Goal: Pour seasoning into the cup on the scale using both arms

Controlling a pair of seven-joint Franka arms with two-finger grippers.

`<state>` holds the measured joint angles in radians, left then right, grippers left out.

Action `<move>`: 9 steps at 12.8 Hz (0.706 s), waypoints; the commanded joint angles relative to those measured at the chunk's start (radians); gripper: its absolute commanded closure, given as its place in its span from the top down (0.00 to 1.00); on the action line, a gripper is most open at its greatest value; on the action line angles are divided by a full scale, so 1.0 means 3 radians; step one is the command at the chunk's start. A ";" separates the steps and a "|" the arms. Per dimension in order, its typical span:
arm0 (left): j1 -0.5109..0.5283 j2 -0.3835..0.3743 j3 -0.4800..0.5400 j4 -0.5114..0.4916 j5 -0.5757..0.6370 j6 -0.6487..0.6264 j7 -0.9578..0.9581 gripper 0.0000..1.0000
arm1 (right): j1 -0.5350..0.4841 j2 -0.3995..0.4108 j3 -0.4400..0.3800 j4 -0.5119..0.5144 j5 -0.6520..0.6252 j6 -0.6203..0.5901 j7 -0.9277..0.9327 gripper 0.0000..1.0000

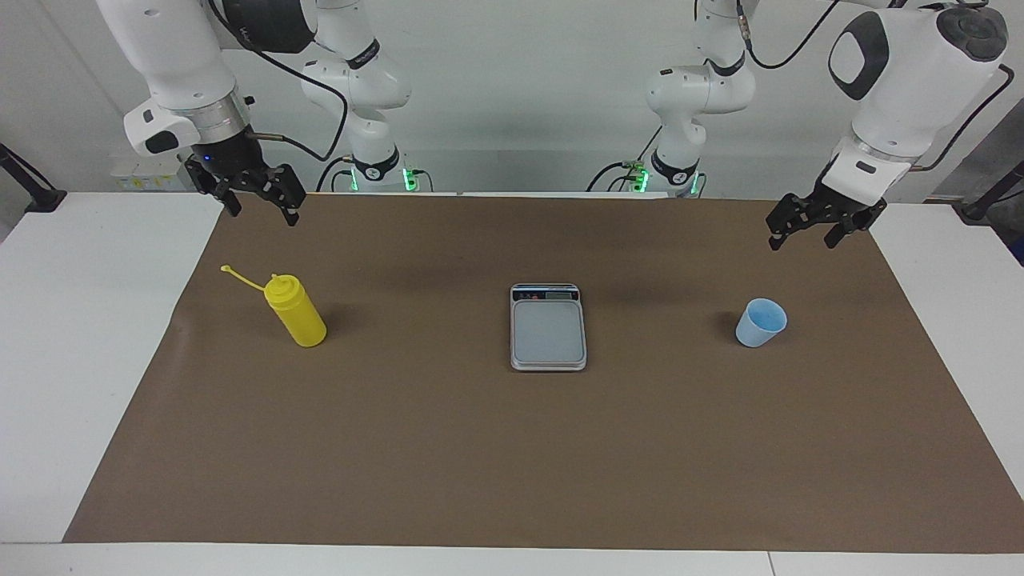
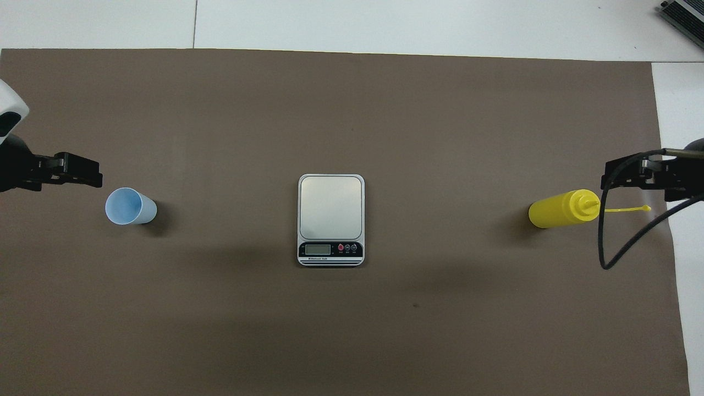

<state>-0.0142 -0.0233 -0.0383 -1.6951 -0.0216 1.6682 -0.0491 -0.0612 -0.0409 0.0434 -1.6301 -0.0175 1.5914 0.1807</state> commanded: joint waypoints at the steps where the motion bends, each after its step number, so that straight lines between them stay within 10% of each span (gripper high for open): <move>1: -0.0019 -0.0055 0.0000 -0.0051 0.0051 0.0048 0.0071 1.00 | -0.0046 -0.0073 0.0019 -0.0084 0.0064 0.0029 -0.0055 1.00; 9: 0.0007 -0.0076 0.0010 -0.0092 0.0046 0.0049 0.0082 1.00 | -0.0046 -0.0073 0.0019 -0.0083 0.0064 0.0029 -0.0055 1.00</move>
<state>-0.0156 -0.0233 -0.0377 -1.6954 -0.0216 1.6688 -0.0400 -0.0612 -0.0409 0.0434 -1.6302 -0.0175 1.5914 0.1807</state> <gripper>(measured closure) 0.000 0.000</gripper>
